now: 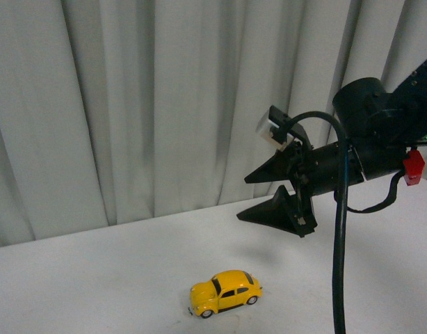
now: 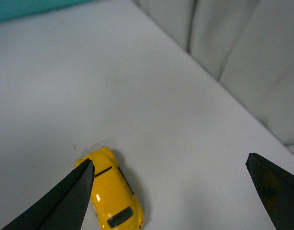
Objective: Wind up and store yellow beetle toy
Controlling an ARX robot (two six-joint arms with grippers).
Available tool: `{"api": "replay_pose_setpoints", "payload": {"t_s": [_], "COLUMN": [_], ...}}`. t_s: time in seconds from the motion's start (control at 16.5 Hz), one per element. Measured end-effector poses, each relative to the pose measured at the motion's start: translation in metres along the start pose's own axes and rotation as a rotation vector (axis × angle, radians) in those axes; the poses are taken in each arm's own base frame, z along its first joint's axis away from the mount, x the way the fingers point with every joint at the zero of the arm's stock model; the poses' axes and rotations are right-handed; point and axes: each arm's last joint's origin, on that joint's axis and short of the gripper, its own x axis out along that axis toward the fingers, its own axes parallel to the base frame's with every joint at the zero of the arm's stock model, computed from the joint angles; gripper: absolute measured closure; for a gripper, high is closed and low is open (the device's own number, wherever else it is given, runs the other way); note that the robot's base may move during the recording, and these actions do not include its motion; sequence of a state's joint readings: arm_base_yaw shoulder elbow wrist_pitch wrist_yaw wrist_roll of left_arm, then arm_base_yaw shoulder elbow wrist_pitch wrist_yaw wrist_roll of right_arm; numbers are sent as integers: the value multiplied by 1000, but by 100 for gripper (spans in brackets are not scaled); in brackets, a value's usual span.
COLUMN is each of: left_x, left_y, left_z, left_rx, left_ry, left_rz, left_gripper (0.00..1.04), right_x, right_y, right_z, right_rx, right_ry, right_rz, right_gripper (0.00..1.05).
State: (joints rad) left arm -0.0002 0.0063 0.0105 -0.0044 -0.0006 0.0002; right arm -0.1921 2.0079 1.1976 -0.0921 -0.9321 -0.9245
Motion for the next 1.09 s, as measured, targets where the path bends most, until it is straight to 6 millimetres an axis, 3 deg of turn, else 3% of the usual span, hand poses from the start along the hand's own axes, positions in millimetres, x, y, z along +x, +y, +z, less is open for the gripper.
{"api": "replay_pose_setpoints", "payload": {"t_s": [0.42,0.91,1.09], "left_x": [0,0,0], "left_y": [0,0,0], "left_z": [0,0,0], "left_rx": [0,0,0], "left_ry": [-1,0,0], "left_rz": [0,0,0], "left_gripper": [7,7,7], "right_x": [15,62,75], "right_y": [5,4,-2], "right_z": [-8,-31,-33], "right_rx": [-74,-314,-368], "right_ry": [76,270,331], "right_rz": [170,454,455], "right_gripper": [7,7,7]}}
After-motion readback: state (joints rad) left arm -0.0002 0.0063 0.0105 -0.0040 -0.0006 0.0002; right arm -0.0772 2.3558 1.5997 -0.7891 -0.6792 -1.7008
